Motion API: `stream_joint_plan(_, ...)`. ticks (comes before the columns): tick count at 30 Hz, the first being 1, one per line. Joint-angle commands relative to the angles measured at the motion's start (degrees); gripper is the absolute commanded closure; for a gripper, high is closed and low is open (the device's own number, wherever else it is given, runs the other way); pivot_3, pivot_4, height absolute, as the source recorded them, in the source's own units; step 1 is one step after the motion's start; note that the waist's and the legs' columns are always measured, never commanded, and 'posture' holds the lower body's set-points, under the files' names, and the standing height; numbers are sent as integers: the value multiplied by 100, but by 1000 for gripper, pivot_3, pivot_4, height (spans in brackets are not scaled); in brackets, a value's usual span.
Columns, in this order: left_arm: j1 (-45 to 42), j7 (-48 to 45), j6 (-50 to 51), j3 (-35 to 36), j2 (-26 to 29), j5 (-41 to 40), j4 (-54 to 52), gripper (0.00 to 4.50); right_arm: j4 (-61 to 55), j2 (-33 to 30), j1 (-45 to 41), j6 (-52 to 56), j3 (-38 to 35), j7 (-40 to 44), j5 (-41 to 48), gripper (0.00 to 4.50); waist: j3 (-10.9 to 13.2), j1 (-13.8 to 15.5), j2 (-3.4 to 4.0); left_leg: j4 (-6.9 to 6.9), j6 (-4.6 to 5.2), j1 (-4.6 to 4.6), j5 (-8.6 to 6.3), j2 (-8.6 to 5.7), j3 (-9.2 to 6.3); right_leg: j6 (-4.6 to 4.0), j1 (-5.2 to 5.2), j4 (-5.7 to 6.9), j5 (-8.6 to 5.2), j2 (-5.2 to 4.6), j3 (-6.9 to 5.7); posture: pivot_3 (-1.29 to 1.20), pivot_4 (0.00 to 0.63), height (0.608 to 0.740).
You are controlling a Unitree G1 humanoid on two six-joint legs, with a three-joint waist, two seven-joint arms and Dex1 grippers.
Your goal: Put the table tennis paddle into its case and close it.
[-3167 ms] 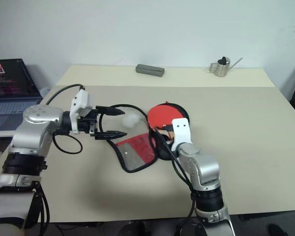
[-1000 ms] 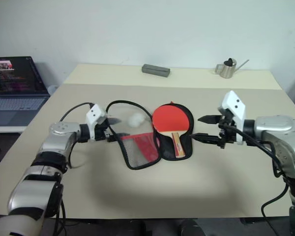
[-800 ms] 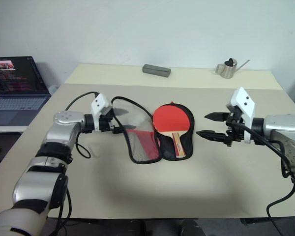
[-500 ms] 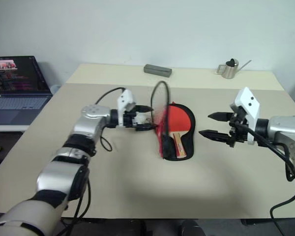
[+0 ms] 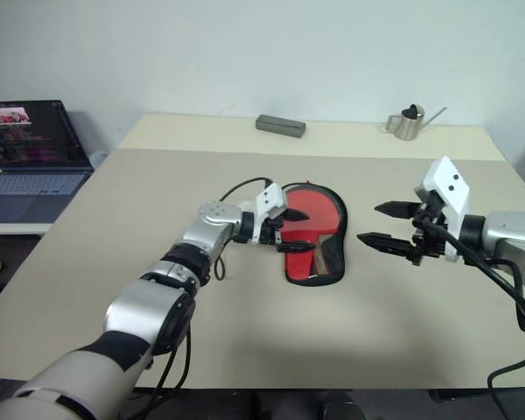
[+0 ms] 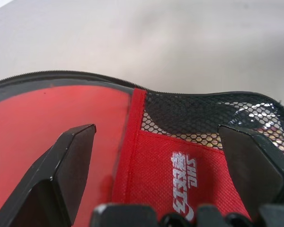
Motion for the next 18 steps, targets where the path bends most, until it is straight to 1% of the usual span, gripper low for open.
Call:
stream_joint_plan(1,-104,-302,-84,275,99,-286,-311,0,-2,148,-277,46,-37,-217,132,854,0,-7,0,-1,0,0,0,0,0,0,0,0,0,0,-1,0,150,740)
stream_joint_plan(3,-66,-778,161,461,265,-644,-870,0,126,315,-393,114,78,-355,144,854,0,-15,0,-1,-1,1,0,1,0,0,0,2,0,2,0,0,150,740)
stream_joint_plan(5,45,-1059,459,582,472,-907,-1485,0,230,432,-464,153,178,-426,143,854,0,-22,0,-1,-2,0,1,4,-1,0,0,2,0,3,-2,0,150,740)
stream_joint_plan(8,270,-1154,813,676,827,-1119,-2274,0,470,597,-573,300,280,-571,189,854,-1,-39,2,-1,-2,2,1,5,0,0,0,2,0,2,-1,0,150,740)
stream_joint_plan(11,539,-1217,1364,818,1315,-1393,-3230,0,773,783,-701,346,459,-628,118,854,-2,-63,4,0,-2,6,2,6,-2,0,2,4,0,0,1,0,150,740)
stream_joint_plan(15,1141,-1409,2158,816,2050,-1693,-4635,0,1255,989,-944,382,769,-712,-71,854,-2,-85,4,0,-2,7,2,9,-19,-1,3,5,0,0,0,0,150,740)
stream_joint_plan(18,1521,-1097,2432,936,2415,-1753,-5181,0,1671,1273,-1191,366,1050,-826,-285,245,-2,-83,5,1,-2,9,2,10,-28,-1,4,6,0,-1,-1,0,150,740)
